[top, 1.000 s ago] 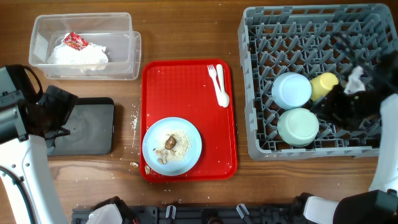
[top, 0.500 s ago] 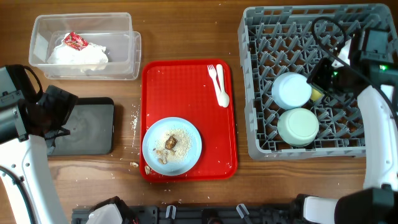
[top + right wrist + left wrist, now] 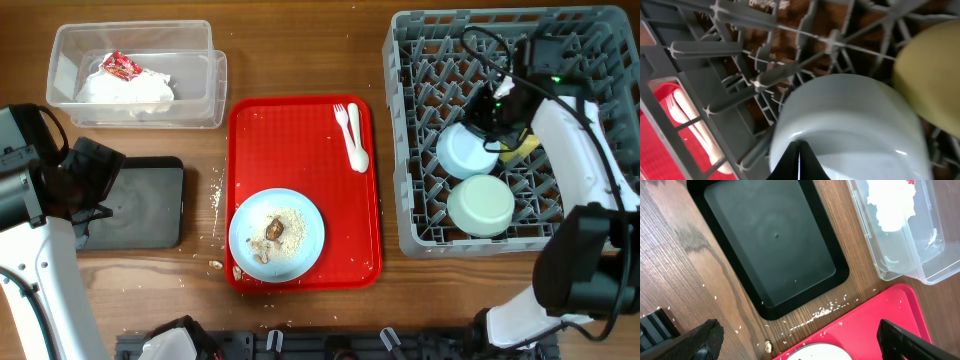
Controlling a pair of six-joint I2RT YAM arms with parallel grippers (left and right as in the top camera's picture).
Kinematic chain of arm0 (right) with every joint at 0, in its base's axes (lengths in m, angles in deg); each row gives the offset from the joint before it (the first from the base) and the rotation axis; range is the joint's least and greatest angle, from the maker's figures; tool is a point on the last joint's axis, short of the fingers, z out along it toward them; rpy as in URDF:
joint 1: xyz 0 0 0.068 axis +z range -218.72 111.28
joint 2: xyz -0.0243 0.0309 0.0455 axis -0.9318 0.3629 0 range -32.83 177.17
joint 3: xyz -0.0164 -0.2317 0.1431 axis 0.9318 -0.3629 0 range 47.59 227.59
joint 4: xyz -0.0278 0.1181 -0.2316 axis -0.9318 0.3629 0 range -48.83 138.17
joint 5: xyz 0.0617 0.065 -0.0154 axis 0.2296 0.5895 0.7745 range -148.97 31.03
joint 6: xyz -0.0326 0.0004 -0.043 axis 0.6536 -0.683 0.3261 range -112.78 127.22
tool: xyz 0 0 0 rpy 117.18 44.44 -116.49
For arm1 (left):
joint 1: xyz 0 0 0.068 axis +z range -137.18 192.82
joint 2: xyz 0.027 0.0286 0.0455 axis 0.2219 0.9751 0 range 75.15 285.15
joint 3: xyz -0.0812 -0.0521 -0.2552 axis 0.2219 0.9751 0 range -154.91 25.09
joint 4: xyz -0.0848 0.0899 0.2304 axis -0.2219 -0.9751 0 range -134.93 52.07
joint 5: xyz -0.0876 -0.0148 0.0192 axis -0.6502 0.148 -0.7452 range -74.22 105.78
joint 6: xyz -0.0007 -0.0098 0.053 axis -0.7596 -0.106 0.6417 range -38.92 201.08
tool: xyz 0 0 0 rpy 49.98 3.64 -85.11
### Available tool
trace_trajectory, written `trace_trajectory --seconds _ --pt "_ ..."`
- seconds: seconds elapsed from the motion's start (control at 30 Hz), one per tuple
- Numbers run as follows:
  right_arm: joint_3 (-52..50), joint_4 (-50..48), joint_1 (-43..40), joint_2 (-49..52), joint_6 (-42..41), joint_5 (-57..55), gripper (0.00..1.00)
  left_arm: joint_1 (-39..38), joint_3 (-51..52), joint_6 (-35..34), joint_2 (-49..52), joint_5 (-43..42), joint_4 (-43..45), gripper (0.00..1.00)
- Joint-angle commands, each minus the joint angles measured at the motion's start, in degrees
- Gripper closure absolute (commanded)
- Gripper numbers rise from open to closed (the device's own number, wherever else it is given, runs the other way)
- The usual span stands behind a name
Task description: Sort waste into correct bins and load items into the dishwasher rack
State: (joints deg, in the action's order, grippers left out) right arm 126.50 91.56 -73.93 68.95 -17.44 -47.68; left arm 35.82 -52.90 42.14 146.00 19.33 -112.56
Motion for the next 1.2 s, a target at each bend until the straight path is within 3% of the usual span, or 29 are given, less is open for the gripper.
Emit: trace_trajectory --seconds 0.0,0.27,0.43,0.53,0.7,0.93,1.17 --pt "0.9 -0.3 0.8 1.6 -0.9 -1.0 0.96 0.4 0.0 -0.7 -0.4 0.2 0.0 0.0" --pt "0.9 1.8 0.8 -5.6 -0.8 1.1 0.96 0.4 0.0 -0.7 -0.4 0.2 0.0 0.0" --pt "0.9 2.2 1.4 -12.0 3.1 10.9 0.95 0.4 0.0 -0.7 -0.4 0.2 0.0 0.0" --pt "0.9 2.2 3.7 -14.4 3.7 14.1 0.9 0.4 0.0 -0.7 -0.4 0.1 0.0 0.0" --pt "0.9 1.3 14.1 -15.0 3.7 11.5 0.72 0.4 0.0 -0.7 -0.4 0.1 0.0 0.0" --pt "0.9 -0.6 32.6 -15.0 2.2 1.7 0.35 0.4 0.0 -0.7 -0.4 0.2 0.0 0.0" --pt "0.9 0.2 42.2 -13.2 1.5 0.0 0.31 0.4 0.0 -0.7 -0.4 0.2 0.0 0.0"
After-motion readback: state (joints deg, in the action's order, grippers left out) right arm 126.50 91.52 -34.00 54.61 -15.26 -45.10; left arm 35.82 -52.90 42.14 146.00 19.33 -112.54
